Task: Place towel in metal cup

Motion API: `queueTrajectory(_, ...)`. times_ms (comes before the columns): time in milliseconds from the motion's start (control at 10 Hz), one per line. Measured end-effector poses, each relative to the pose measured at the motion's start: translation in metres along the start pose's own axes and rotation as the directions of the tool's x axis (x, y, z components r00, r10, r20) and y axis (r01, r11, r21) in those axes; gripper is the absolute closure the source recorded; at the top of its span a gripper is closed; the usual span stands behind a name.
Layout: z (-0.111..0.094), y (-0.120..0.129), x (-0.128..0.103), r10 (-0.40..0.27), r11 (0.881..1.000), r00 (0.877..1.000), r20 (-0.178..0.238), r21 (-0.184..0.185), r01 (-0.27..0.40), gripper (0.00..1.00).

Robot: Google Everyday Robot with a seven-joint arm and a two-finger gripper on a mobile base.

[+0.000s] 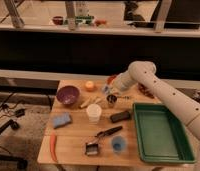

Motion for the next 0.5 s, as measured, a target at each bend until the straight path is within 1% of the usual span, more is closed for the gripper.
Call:
queueTrajectory(200, 0.0074, -0.0001, 0.0039, 0.017, 1.0, 1.0, 0.016, -0.024, -0.017, 0.92)
queueTrajectory(500, 0.0109, 0.0067, 0.0071, 0.041, 0.998, 0.998, 0.039, -0.046, -0.039, 0.92)
